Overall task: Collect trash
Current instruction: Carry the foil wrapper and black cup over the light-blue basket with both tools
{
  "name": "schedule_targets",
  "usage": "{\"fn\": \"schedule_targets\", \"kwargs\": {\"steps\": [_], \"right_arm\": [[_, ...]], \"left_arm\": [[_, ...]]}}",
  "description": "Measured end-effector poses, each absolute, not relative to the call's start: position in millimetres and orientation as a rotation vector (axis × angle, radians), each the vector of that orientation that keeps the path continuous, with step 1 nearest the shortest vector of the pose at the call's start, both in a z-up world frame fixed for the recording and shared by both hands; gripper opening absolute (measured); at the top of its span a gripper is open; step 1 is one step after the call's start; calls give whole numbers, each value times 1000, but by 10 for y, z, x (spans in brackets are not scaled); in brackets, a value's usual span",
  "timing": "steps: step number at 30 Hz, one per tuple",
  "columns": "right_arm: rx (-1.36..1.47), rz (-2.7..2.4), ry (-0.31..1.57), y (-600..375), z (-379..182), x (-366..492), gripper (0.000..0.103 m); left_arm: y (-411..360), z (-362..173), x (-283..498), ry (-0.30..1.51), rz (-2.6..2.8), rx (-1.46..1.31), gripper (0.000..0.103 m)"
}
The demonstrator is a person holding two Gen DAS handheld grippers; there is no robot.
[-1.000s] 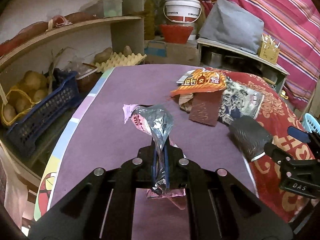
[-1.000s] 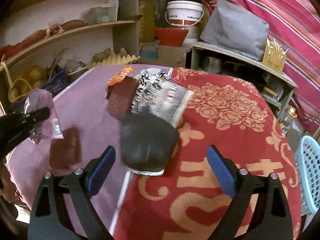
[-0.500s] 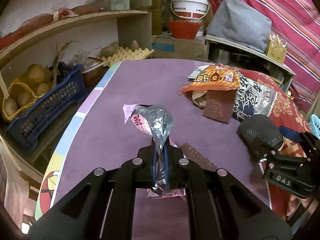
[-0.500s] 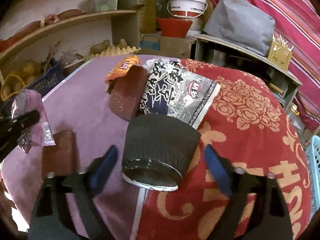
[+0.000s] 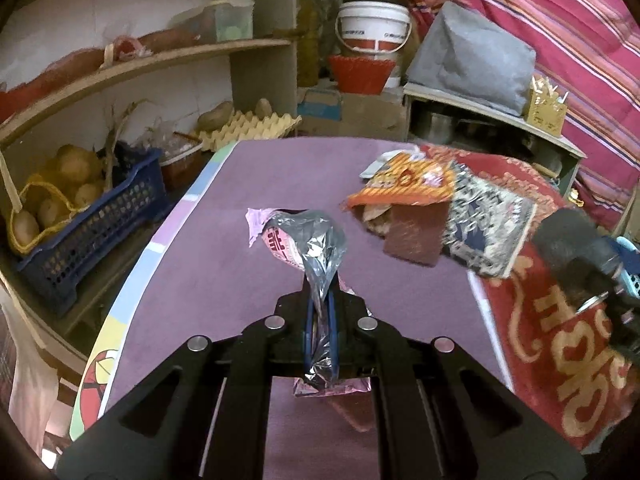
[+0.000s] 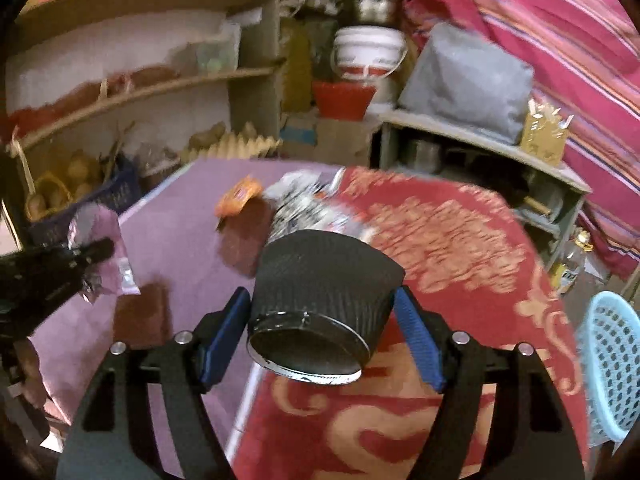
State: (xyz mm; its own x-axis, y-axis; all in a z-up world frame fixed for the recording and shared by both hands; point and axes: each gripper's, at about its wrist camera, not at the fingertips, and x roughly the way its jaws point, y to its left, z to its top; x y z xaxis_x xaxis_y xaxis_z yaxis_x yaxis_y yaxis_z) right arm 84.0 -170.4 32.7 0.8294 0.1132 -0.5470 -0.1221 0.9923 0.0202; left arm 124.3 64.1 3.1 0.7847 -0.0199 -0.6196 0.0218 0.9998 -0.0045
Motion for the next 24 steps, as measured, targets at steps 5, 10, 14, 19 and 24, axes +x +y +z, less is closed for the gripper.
{"fn": "schedule_targets", "kwargs": {"steps": [5, 10, 14, 19, 24], "right_arm": [[27, 56, 528, -2263, 549, 647, 73], [41, -29, 495, -2805, 650, 458, 73], [53, -95, 480, -3219, 685, 318, 73], [97, -182, 483, -3765, 644, 206, 73], [104, -257, 474, -4135, 607, 72, 73]], "left_arm": [[335, 193, 1179, 623, -60, 28, 4], [-47, 320, 1144, 587, -112, 56, 4], [-355, 377, 1118, 569, -153, 78, 5], [-736, 404, 1095, 562, -202, 98, 5], [-1131, 383, 1093, 568, -252, 119, 5]]}}
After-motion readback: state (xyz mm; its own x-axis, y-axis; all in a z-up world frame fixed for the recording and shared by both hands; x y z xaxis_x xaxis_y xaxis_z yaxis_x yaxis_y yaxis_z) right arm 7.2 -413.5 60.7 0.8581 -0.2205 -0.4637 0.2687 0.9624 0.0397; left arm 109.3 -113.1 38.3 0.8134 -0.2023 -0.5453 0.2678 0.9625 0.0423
